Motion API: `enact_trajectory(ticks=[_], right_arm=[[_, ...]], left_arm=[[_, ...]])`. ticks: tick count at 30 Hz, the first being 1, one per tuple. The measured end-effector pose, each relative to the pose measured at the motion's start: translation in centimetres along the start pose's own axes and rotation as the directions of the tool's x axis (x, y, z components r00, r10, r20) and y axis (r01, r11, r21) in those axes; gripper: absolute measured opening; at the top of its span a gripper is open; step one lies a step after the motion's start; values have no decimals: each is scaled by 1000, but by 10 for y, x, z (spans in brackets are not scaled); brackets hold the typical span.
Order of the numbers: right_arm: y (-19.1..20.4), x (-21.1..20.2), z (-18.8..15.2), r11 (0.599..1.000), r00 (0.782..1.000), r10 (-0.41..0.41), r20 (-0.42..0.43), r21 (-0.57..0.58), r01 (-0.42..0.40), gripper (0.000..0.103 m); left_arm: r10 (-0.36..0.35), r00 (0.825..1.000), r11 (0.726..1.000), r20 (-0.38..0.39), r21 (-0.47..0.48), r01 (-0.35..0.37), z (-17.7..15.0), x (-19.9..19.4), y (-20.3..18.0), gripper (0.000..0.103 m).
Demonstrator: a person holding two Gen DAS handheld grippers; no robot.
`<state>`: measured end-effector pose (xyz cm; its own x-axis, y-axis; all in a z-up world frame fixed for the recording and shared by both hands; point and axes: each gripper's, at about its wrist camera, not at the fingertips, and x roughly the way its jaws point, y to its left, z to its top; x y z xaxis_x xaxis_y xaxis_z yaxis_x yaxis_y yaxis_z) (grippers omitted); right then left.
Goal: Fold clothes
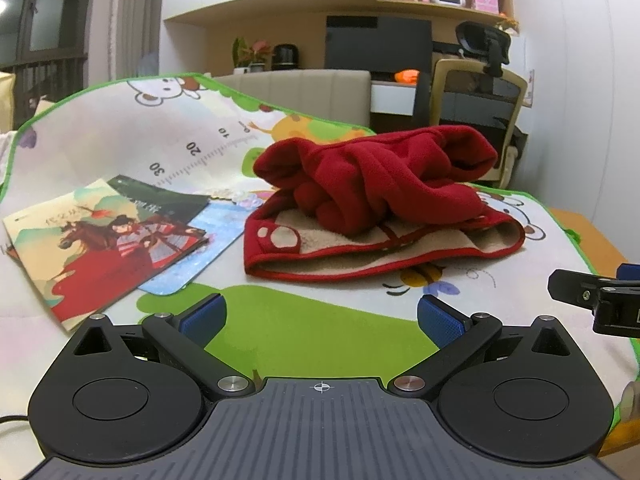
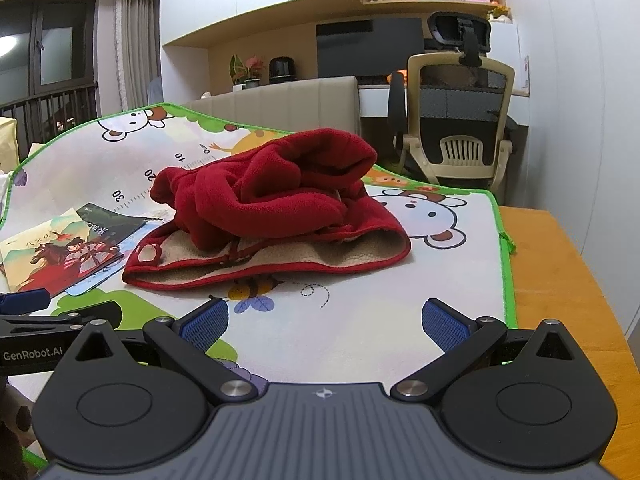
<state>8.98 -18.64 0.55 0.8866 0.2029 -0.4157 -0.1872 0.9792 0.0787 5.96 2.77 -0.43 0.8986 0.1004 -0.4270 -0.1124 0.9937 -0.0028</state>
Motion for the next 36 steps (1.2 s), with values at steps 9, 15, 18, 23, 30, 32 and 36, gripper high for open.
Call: enact_trajectory(ticks=[9, 15, 18, 23, 30, 32, 36], right_arm=[[-1, 1, -1, 1000, 1000, -4, -7, 0, 4, 103], [-1, -4, 1, 1000, 1000, -22, 3, -12, 22, 103], [-3, -5, 2, 999, 1000, -31, 7, -10, 31, 103], [-2, -2, 1, 999, 999, -43, -1, -15, 43, 103], [0, 2, 0, 999, 999, -36, -18, -25, 36, 103], [1, 3, -1, 999, 999, -37, -24, -30, 36, 103], [3, 3, -3, 998, 999, -39, -25, -40, 38, 103]], left_arm=[[-11, 1000, 1000, 9, 5, 11, 0, -1, -2, 103], [-1, 1000, 1000, 4, 16, 1, 2, -2, -4, 103], [3, 1000, 1000, 17, 22, -4, 3, -5, -5, 103], [-2, 1000, 1000, 24, 26, 2, 4, -6, -5, 103], [-7, 1000, 1000, 13, 18, 7, 4, -5, -4, 103], [-6, 1000, 1000, 8, 14, 6, 4, -4, -4, 103], [-5, 1000, 1000, 4, 9, 5, 4, -3, -3, 103]])
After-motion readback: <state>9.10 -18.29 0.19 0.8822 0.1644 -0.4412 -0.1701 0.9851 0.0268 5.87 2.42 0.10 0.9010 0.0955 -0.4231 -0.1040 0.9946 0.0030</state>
